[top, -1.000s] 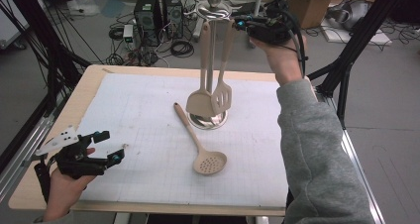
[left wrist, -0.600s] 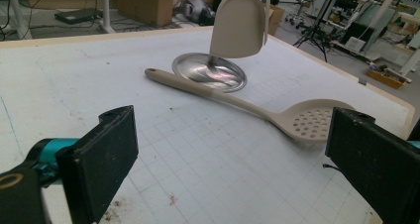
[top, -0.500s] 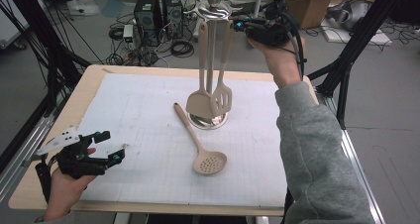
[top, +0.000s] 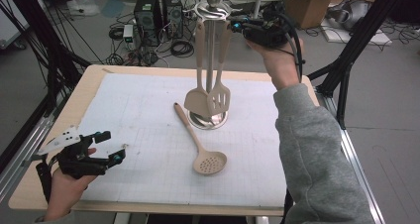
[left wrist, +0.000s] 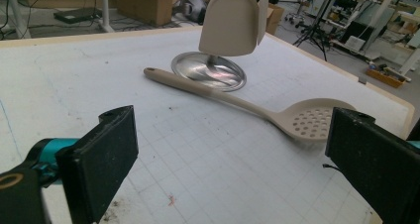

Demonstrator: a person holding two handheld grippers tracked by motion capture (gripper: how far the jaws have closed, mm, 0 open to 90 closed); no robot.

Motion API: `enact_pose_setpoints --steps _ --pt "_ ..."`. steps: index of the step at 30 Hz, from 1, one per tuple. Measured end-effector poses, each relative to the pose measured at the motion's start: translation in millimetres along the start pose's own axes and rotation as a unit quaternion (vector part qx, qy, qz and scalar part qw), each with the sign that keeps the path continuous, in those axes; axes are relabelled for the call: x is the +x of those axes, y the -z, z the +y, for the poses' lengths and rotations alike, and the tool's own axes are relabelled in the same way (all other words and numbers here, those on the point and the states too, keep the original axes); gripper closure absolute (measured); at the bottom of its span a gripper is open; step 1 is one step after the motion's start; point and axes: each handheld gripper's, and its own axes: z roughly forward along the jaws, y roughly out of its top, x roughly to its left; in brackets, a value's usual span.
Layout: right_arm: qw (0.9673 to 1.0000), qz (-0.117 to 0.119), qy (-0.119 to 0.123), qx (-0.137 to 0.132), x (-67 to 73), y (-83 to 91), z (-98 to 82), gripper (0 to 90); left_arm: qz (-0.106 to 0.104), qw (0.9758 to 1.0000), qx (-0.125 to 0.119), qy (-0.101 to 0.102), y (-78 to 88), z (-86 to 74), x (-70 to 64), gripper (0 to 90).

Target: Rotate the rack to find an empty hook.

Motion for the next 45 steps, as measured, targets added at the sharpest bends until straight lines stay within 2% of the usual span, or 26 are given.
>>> enact_pose_setpoints --steps 4,16,31,45 --pt "1.0000 -0.003 0.006 0.000 1.9 -0.3 0.5 89.7 0.001 1.0000 0.001 0.000 -0.6 -0.3 0.3 6.6" --pt "1.0000 -0.003 0.000 -0.002 2.3 -1.2 0.3 89.8 0.000 1.0000 0.004 0.001 -2.6 -1.1 0.1 6.6" --pt "0.9998 0.002 -0.021 -0.006 3.3 -0.3 -1.6 89.7 0.001 1.0000 0.008 0.002 -4.5 -2.4 0.7 6.7" --pt "0.9998 0.002 -0.017 -0.007 6.5 -1.0 -0.9 89.7 0.001 1.0000 0.009 0.001 -4.6 -2.4 1.1 6.7"
